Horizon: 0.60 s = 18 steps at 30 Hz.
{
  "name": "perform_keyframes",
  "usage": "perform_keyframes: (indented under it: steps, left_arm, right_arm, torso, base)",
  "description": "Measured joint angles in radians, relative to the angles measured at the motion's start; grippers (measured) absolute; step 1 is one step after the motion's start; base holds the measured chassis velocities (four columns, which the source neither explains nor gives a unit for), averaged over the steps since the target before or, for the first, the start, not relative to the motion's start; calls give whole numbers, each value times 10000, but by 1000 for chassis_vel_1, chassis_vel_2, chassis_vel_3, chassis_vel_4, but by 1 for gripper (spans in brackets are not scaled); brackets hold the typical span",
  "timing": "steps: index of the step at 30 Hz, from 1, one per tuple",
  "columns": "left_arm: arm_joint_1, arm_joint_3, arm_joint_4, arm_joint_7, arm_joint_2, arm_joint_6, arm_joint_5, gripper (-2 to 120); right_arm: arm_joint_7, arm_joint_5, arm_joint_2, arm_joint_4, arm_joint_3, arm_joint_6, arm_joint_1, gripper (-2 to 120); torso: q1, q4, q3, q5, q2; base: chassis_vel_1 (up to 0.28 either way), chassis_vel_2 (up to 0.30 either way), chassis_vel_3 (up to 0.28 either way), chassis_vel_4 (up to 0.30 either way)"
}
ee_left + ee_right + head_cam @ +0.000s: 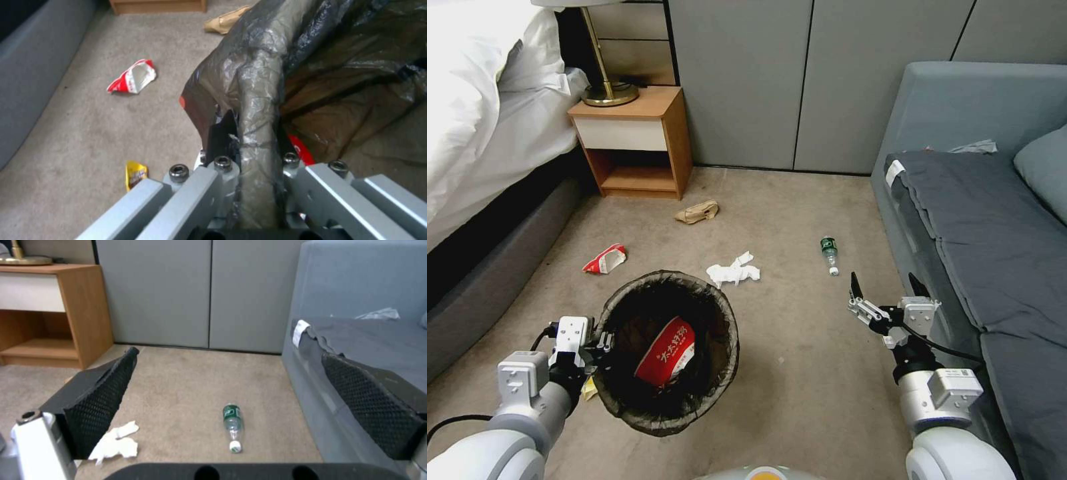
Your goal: Pick up the trash bin, then pick up the garbage from the floor and place it into the trash bin.
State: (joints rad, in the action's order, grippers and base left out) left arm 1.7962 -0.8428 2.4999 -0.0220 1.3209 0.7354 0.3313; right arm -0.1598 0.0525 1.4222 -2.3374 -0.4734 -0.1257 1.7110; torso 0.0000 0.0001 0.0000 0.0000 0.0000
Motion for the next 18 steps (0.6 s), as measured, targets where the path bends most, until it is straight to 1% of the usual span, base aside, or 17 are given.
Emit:
perform_keyframes:
  steps: [18]
  left_arm:
    - [-93,-62,0,10,-50,0,108,1]
  right_arm:
    - [21,-11,18,73,-4,16,18,100]
  torso:
    - [0,-1,0,1,0]
  base:
    - [-122,120,114,-121]
